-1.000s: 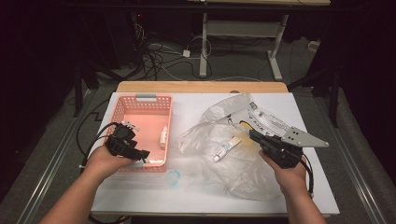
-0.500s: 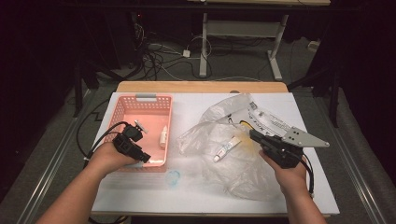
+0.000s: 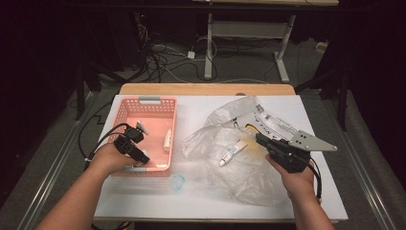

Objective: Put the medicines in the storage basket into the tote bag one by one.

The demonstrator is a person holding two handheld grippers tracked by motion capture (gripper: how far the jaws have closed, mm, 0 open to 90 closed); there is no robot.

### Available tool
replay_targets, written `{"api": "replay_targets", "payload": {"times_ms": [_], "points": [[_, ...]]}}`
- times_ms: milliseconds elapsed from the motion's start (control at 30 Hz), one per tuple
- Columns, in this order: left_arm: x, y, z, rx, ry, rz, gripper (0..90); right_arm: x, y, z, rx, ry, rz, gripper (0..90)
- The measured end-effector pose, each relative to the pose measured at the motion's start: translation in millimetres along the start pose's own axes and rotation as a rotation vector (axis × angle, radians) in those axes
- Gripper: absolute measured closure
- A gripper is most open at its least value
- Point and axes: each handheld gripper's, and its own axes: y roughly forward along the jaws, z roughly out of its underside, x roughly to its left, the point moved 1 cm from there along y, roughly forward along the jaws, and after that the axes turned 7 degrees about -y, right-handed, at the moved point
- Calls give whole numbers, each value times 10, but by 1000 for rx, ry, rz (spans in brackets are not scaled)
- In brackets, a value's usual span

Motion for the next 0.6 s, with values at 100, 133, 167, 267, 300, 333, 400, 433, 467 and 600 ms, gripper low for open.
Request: {"api": "replay_targets", "payload": {"times_ms": [100,133,167,267,300,333,400,433,467,600], "points": [[10,28,-22,29,-9,-11,456,2,2,1,1,1,0,900],[10,38,-29,39,-10,-14,458,1,3,2,1,1,0,900],[10,50,-36,50,-10,-16,458,1,5,4,0,1,0,900],[4,90,-51,93,-7,-21,458,1,6,8,2,-1,-1,900],[1,94,-54,97,-1,-29,477,2,6,8,2,-1,-2,900],[-4,97,-56,101,3,-36,491,3,4,8,2,0,-1,900],[-13,101,-52,99,12,-39,534,5,1,7,3,1,-1,900],[-16,100,-51,97,16,-42,535,4,-1,8,4,1,0,900],[-22,101,-48,95,17,-44,536,2,-2,9,4,-2,-1,900],[-26,80,-30,64,18,-44,539,2,1,12,5,1,0,900]]}}
